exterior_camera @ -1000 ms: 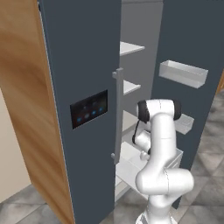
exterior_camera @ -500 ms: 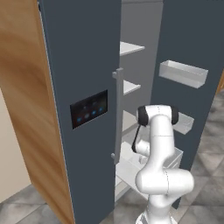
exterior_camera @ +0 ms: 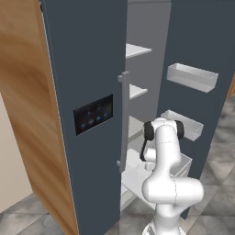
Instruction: Place the eggplant and lemon wedge inside the fridge drawer. Close the drawer after placing the vegetables.
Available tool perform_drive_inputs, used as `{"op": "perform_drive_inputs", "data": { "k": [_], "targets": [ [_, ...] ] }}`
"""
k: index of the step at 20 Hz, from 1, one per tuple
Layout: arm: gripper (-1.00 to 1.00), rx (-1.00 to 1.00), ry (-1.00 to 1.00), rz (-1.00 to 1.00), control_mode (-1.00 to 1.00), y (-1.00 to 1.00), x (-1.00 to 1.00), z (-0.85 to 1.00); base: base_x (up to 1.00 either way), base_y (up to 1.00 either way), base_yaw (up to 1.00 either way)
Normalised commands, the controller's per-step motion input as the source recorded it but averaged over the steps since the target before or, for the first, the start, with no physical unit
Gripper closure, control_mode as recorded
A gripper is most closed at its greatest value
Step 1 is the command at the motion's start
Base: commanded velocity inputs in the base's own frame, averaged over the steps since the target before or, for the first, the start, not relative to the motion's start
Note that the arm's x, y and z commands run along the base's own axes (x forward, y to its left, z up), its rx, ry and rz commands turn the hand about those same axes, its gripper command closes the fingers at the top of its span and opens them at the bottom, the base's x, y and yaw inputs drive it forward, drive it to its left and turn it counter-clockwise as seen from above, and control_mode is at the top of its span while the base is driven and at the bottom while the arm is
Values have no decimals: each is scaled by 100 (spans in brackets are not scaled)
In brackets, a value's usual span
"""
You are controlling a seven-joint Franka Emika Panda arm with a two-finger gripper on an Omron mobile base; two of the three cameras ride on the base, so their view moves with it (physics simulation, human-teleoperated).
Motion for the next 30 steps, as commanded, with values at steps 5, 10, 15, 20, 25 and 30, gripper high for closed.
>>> {"op": "perform_drive_inputs", "data": {
  "k": [5, 10, 15, 20, 25, 30],
  "targets": [
    [100, 2, 4, 0, -100, -33, 27, -86, 0, 0, 0],
    [100, 1, 6, 0, -100, -28, 20, -82, 0, 0, 0],
    [100, 2, 4, 0, -100, -22, 14, -75, 0, 0, 0],
    [-100, 1, -3, -1, -100, -4, -30, -10, 0, 0, 0],
    [-100, 0, -6, -1, -100, -4, -32, 42, 0, 0, 0],
    [-100, 1, -17, -5, -100, 3, -38, 74, 0, 0, 0]
  ]
}}
